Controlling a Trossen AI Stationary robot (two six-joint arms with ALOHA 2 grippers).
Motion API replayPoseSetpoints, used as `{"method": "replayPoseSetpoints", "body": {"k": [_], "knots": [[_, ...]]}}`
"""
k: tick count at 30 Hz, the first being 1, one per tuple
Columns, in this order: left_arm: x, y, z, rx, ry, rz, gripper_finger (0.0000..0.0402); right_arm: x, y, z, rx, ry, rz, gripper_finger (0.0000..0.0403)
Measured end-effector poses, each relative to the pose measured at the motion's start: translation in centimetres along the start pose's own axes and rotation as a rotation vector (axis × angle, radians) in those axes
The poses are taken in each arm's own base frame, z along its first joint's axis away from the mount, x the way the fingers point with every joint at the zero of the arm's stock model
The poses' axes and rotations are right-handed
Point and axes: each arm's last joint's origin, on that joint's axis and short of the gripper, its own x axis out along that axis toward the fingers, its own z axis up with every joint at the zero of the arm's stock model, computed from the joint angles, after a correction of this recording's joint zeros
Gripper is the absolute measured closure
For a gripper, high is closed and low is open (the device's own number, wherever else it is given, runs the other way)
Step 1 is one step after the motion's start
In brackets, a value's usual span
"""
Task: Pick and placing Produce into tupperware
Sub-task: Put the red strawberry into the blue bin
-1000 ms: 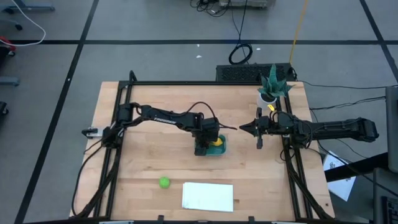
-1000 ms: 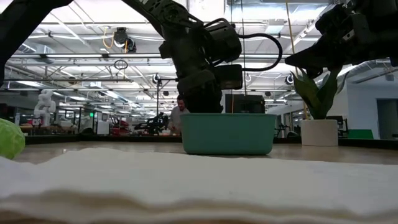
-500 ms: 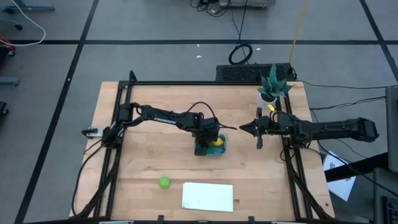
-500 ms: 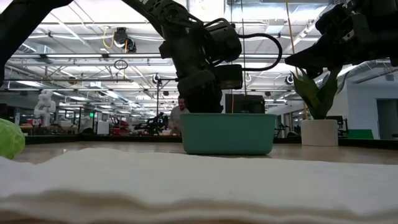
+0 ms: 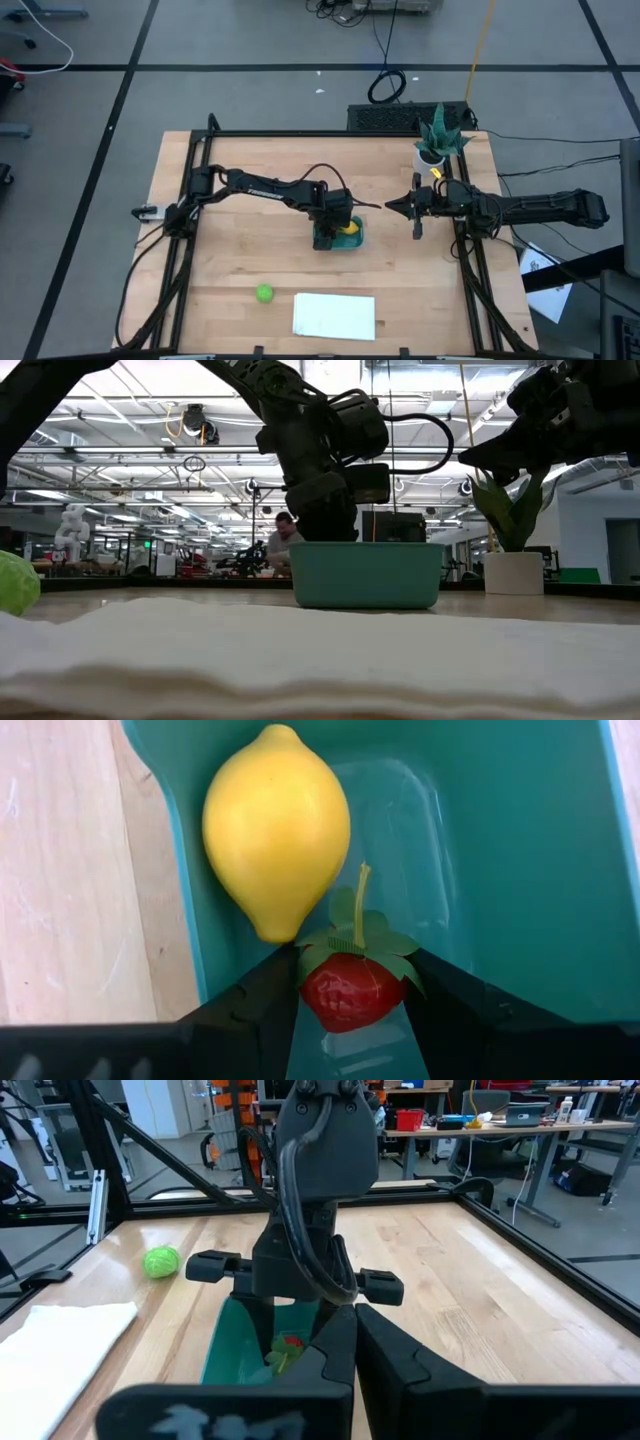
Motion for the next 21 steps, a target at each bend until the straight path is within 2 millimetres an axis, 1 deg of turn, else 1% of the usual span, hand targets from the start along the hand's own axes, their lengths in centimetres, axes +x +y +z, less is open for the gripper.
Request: {"method": "replayPoseSetpoints", "body": {"k": [21], "knots": [[-0.01, 0.01, -0.10, -0.005, 0.010, -0.001, 0.0231, 0.00, -0.01, 0.00, 0.000, 0.000, 0.000, 0.0403]]}}
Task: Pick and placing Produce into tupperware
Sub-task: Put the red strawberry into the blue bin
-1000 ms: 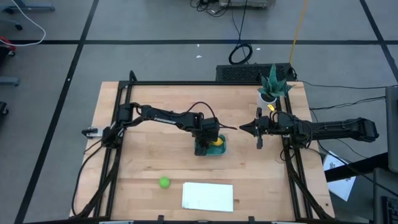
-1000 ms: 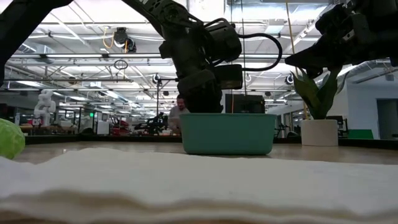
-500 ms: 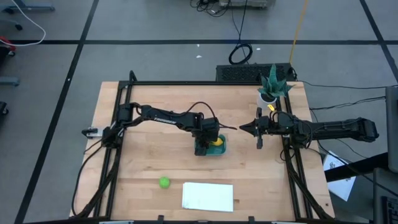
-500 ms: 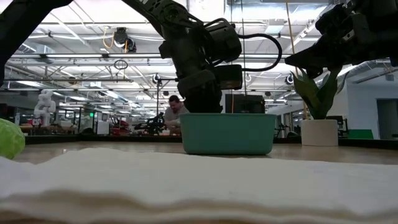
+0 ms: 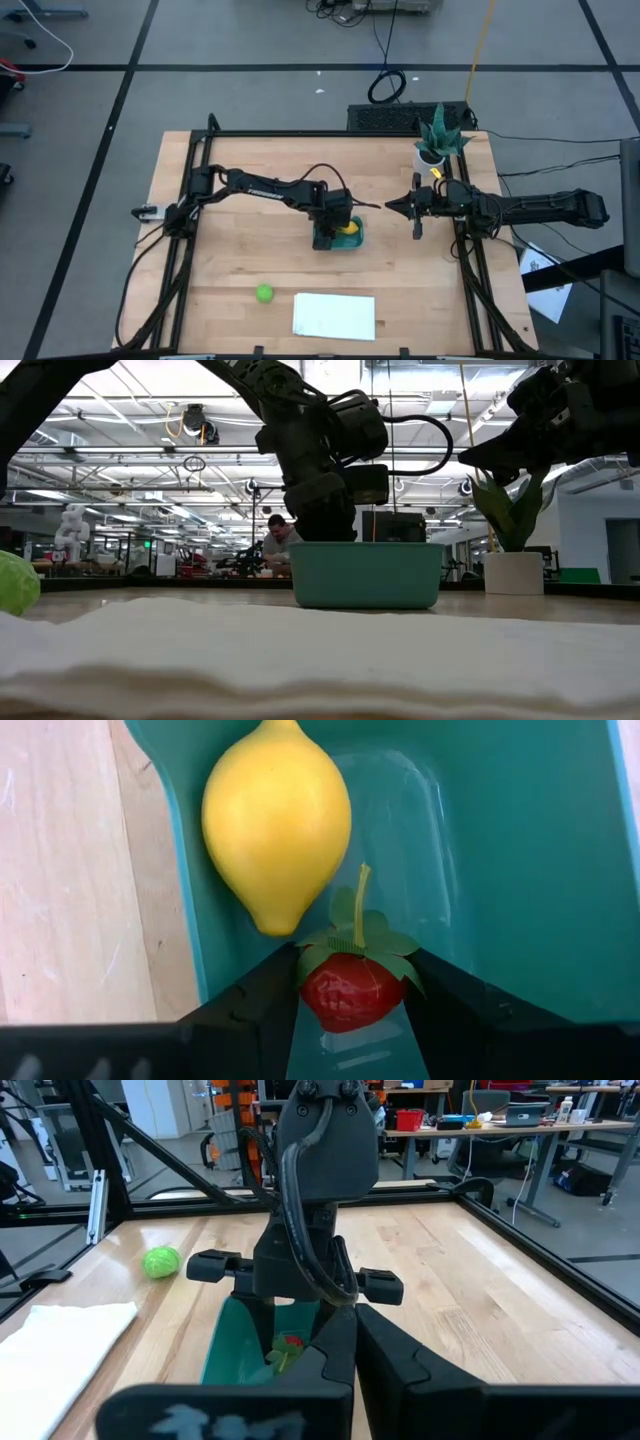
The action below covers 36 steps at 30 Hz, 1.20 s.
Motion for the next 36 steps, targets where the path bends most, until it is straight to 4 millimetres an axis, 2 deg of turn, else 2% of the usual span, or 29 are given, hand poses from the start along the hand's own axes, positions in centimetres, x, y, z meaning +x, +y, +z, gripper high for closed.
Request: {"method": "replayPoseSetpoints", "body": {"k": [36], "knots": [[-0.08, 0.24, -0.23, -0.023, 0.018, 0.000, 0.0231, 0.00, 0.01, 0.00, 0.000, 0.000, 0.000, 0.0403]]}}
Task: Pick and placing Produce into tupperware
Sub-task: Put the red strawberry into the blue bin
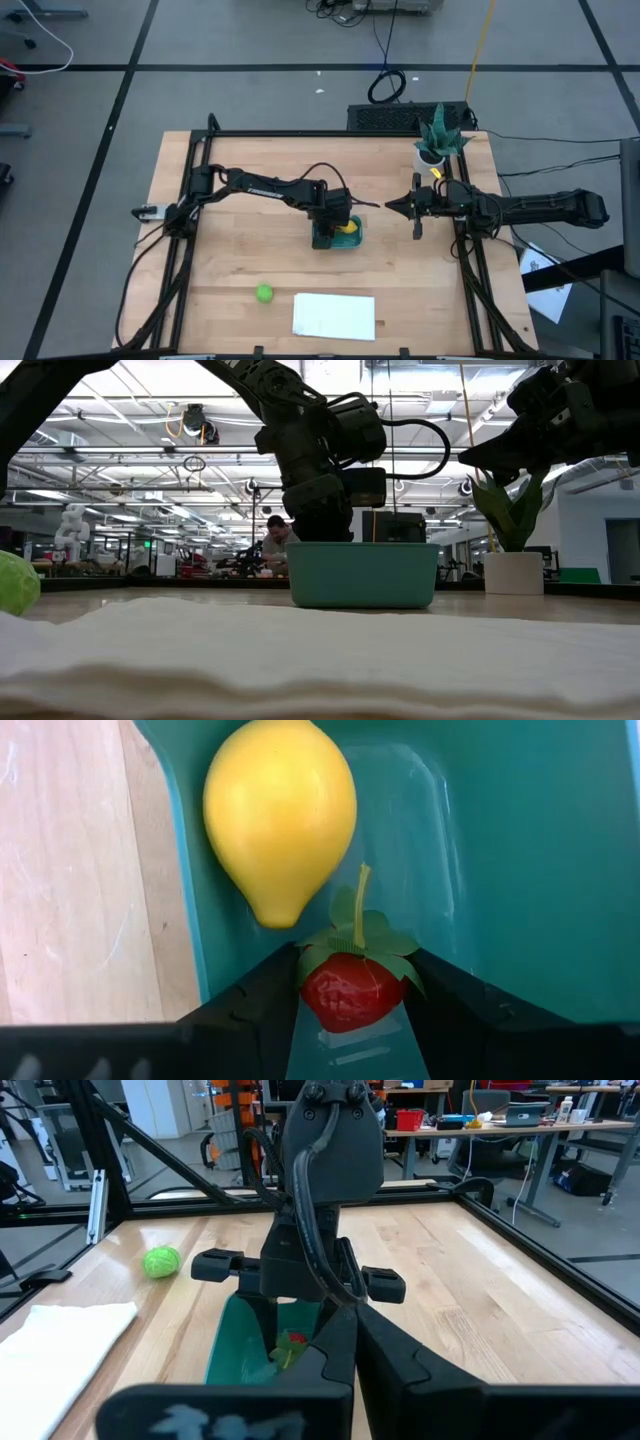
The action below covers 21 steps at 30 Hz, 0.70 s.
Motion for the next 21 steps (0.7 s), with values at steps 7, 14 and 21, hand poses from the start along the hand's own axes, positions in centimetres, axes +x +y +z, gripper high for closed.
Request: {"method": "replayPoseSetpoints", "body": {"k": [7, 14, 21], "knots": [[0.00, 0.00, 0.00, 0.000, 0.000, 0.000, 0.0218, 0.00, 0.00, 0.00, 0.000, 0.000, 0.000, 0.0403], [0.00, 0.00, 0.00, 0.003, 0.000, 0.000, 0.0187, 0.00, 0.00, 0.00, 0.000, 0.000, 0.000, 0.0403], [-0.04, -0.01, -0.03, 0.009, 0.003, -0.001, 0.0183, 0.00, 0.00, 0.00, 0.000, 0.000, 0.000, 0.0403]]}}
